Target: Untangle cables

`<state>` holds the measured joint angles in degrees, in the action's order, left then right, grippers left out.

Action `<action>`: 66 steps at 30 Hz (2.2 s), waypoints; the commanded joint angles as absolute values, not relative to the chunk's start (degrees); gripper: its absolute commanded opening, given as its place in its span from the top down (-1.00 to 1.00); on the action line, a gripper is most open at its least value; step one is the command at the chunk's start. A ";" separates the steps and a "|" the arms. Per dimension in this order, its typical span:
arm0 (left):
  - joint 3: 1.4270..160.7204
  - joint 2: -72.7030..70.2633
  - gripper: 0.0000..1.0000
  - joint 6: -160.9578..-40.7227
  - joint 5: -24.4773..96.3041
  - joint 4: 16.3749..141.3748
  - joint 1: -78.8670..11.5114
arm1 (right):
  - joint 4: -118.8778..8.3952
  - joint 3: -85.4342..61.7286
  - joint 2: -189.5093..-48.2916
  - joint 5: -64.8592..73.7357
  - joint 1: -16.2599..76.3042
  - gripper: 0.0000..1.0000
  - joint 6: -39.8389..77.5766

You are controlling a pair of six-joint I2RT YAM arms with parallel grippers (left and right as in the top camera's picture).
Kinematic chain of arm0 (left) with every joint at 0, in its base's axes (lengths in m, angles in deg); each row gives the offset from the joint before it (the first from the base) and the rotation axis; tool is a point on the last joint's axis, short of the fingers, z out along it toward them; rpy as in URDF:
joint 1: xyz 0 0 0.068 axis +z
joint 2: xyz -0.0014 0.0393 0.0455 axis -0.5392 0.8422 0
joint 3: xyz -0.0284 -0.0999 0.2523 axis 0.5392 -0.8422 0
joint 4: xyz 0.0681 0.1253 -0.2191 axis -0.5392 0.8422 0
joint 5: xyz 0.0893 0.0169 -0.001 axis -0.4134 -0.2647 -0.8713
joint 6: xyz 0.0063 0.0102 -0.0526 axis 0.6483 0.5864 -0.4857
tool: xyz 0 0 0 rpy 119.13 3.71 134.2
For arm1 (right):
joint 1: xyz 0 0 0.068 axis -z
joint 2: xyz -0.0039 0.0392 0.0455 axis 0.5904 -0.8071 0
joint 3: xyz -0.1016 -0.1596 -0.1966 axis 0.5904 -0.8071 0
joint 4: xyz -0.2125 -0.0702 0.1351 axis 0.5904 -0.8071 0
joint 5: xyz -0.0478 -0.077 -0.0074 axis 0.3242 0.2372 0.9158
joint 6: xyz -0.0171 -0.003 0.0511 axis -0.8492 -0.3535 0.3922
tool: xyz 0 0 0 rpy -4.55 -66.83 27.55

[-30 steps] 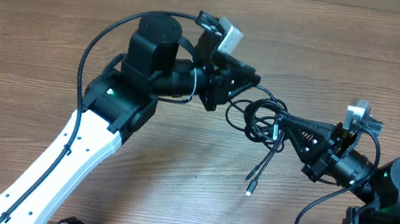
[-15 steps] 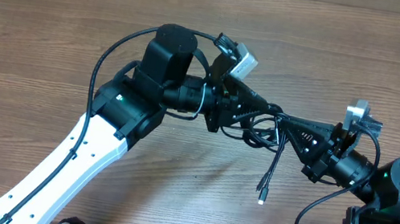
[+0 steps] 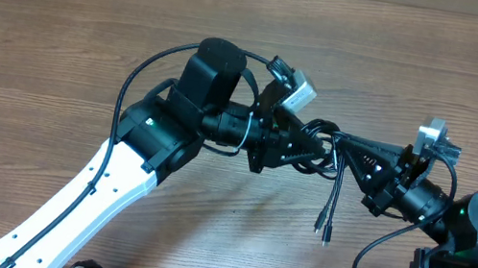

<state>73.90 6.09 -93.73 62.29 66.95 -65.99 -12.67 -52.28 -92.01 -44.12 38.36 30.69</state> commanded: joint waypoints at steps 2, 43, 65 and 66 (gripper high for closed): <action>74.47 5.24 0.92 -91.80 62.73 65.14 -66.67 | -12.92 -51.36 -91.55 -44.14 38.56 0.91 31.09; 74.47 5.24 0.92 -130.86 27.37 50.62 -64.79 | -19.19 -51.36 -91.55 -58.37 38.49 0.92 30.04; 74.47 5.24 0.92 -86.36 70.75 50.03 -64.79 | -19.21 -51.36 -91.55 -40.36 38.49 -1.00 35.63; 74.47 5.24 0.92 -86.32 72.74 49.38 -64.92 | -19.65 -51.36 -91.57 -39.48 38.49 -1.00 35.63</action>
